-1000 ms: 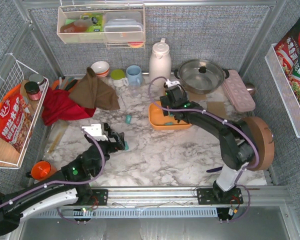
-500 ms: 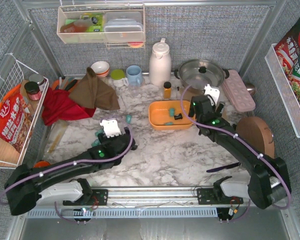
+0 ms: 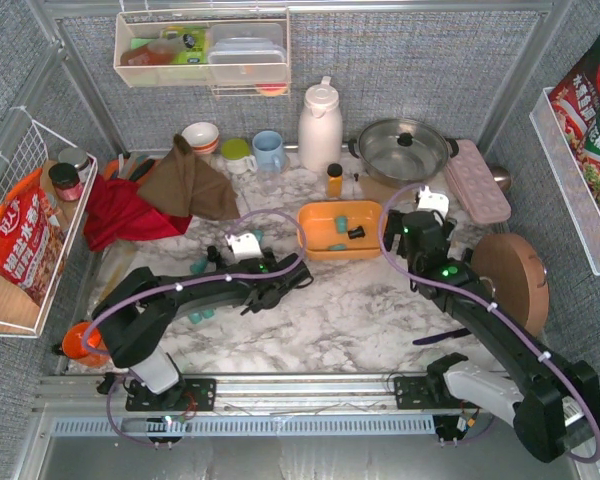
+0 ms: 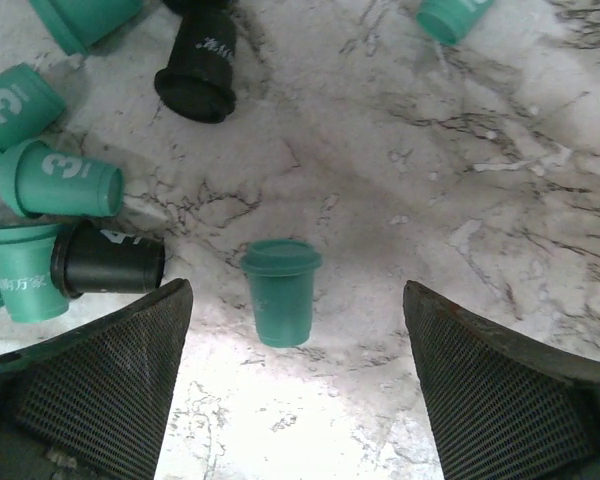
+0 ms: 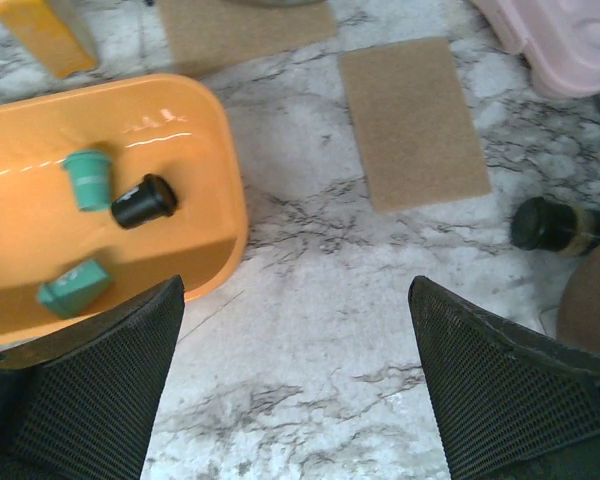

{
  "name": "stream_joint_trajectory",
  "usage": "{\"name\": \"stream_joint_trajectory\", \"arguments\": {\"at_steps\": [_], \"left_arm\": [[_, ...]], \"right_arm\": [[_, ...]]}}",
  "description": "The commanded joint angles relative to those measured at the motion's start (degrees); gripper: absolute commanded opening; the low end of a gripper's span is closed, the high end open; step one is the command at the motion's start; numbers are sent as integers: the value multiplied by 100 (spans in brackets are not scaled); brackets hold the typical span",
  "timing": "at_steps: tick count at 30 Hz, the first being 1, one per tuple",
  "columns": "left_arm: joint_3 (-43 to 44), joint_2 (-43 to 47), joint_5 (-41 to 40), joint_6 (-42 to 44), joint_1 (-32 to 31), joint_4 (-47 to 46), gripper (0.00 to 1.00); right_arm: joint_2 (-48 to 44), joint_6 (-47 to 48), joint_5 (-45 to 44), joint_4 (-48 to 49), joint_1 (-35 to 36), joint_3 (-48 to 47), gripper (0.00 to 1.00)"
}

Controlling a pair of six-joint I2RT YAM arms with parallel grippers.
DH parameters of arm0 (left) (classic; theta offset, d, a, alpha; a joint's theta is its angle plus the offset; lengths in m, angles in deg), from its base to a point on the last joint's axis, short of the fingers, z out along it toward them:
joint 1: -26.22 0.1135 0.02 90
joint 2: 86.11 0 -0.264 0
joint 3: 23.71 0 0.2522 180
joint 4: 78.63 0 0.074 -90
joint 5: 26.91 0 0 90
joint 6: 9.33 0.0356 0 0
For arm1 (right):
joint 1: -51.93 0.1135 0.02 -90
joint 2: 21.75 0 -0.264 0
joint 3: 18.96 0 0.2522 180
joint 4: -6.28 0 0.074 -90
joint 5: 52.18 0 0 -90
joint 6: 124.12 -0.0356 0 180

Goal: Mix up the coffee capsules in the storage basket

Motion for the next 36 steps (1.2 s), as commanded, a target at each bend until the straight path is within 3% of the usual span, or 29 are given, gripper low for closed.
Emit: {"name": "stream_joint_trajectory", "arguments": {"at_steps": [1, 9, 14, 25, 31, 36], "left_arm": [[24, -137, -18, -551, 33, 429, 93], [-390, -179, 359, -469, 170, -388, 82], [-701, -200, 594, -487, 229, -871, 68], [-758, -325, 699, -533, 266, -931, 48], [-732, -97, 621, -292, 268, -954, 44], [-857, 517, 577, 480, 271, -1363, 46]], "right_arm": [[-223, 78, 760, 214, 9, 29, 99], [-472, 86, 1024, 155, 11, 98, 98], [-473, 86, 1060, 141, 10, 109, 97], [-460, 77, 1092, 107, 7, 91, 97], [-392, 77, 1140, 92, 10, 76, 98], [-316, 95, 1414, -76, 11, -68, 98]]}}
